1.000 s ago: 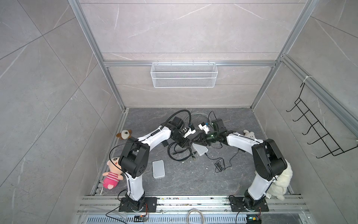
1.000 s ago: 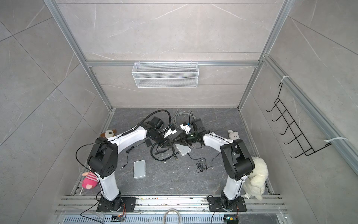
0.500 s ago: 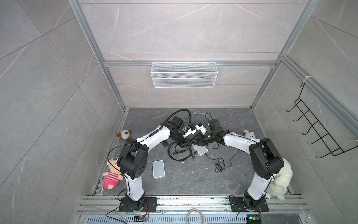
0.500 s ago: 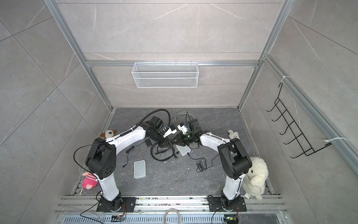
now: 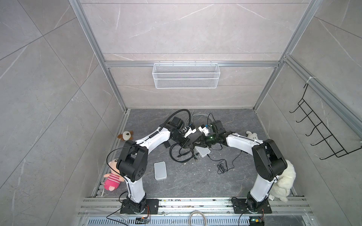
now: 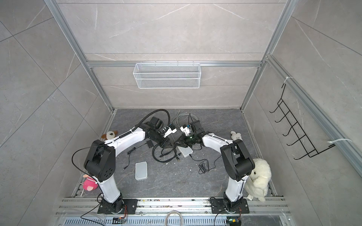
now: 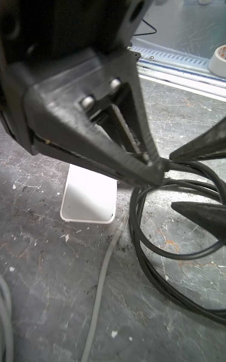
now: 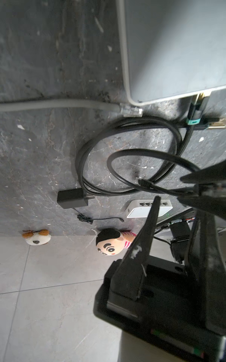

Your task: Insert the plug into the switch port

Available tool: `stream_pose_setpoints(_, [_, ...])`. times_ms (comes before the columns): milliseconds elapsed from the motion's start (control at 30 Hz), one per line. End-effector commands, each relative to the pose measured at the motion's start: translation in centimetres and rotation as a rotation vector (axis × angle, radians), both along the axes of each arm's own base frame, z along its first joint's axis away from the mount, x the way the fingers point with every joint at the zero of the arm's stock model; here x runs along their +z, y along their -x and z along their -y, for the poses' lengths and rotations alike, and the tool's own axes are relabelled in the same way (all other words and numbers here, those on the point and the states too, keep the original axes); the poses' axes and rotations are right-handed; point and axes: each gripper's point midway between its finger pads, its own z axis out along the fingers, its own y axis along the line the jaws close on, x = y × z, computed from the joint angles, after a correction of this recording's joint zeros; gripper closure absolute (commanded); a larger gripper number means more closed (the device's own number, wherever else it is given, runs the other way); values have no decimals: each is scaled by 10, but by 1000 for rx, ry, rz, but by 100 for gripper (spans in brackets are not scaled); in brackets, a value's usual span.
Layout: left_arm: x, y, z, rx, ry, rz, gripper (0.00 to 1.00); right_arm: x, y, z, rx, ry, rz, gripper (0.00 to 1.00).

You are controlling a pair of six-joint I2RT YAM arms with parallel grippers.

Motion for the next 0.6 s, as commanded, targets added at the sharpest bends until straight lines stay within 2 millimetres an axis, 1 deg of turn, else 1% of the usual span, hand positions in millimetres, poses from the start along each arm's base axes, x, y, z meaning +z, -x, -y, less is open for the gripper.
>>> stream_pose_setpoints(0, [28, -3, 5, 30, 75, 68, 59, 4, -4, 4, -67, 28, -70, 94])
stream_pose_setpoints(100, [25, 0, 9, 34, 69, 76, 56, 3, -4, 5, -105, 30, -112, 94])
stream_pose_setpoints(267, [9, 7, 12, 21, 16, 102, 52, 5, -6, 6, -147, 33, -155, 94])
stream_pose_setpoints(400, [-4, 9, 11, 15, -47, 132, 52, 12, -8, 5, -160, 19, -164, 93])
stream_pose_setpoints(567, [-12, 8, 14, 4, -86, 155, 52, 15, -9, 6, -168, 26, -170, 93])
